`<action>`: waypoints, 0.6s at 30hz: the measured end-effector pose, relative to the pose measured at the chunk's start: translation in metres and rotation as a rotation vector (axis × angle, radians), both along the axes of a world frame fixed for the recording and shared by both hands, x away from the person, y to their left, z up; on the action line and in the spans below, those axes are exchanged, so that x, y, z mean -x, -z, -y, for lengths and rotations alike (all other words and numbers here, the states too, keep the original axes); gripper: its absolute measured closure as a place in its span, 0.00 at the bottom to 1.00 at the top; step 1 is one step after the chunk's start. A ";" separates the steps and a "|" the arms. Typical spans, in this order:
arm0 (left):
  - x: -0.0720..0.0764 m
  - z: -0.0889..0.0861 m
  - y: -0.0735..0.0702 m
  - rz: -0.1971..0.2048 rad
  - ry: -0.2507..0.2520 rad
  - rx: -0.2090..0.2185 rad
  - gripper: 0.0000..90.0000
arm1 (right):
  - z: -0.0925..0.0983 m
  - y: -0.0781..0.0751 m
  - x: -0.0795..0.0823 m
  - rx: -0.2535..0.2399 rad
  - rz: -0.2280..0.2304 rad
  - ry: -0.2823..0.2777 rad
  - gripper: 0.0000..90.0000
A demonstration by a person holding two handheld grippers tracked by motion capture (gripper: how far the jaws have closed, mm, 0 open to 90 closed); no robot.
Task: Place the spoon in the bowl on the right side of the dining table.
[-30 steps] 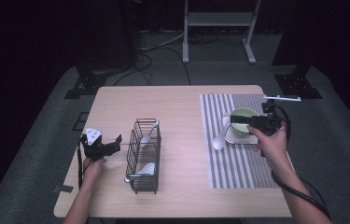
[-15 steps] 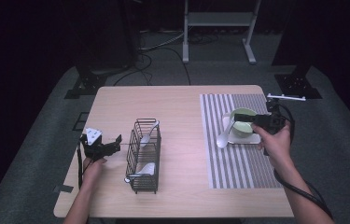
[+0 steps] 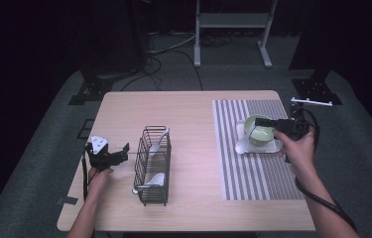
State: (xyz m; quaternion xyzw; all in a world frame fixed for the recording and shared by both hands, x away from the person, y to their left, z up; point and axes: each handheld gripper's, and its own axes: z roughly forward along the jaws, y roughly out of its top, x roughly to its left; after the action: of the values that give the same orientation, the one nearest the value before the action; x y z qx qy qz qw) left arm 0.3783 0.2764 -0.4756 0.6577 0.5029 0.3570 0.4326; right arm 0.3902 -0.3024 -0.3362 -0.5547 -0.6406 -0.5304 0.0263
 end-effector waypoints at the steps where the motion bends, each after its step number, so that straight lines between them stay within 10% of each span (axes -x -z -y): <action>1: 0.000 0.000 0.000 0.000 0.000 -0.001 0.01 | 0.001 -0.001 0.000 -0.001 0.001 0.004 0.95; 18: 0.000 0.000 0.000 0.000 0.002 -0.003 0.01 | 0.017 -0.011 -0.004 0.010 0.014 0.055 0.95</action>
State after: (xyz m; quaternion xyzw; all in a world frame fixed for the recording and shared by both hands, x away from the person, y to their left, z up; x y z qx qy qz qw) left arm 0.3783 0.2764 -0.4756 0.6588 0.5018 0.3573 0.4319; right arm 0.3941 -0.3195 -0.3250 -0.5682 -0.6280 -0.5318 0.0044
